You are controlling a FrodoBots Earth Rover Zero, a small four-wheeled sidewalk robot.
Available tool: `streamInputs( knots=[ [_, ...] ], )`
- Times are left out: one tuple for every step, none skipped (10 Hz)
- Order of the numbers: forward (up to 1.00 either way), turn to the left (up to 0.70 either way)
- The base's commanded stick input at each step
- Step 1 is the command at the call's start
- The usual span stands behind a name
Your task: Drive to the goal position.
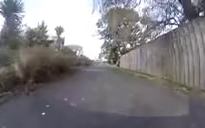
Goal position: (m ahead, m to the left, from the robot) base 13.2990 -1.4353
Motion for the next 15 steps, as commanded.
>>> streamInputs(
  knots=[
    [0.85,0.0],
    [0.85,0.0],
    [0.85,0.0],
    [0.85,0.0],
    [0.85,-0.05],
    [0.85,-0.12],
    [0.85,-0.18],
    [0.85,-0.25],
    [0.85,-0.31],
    [0.85,-0.34],
    [0.85,-0.34],
    [0.85,-0.34],
    [0.85,-0.34],
    [0.85,-0.34],
    [0.85,-0.34]
  ],
)
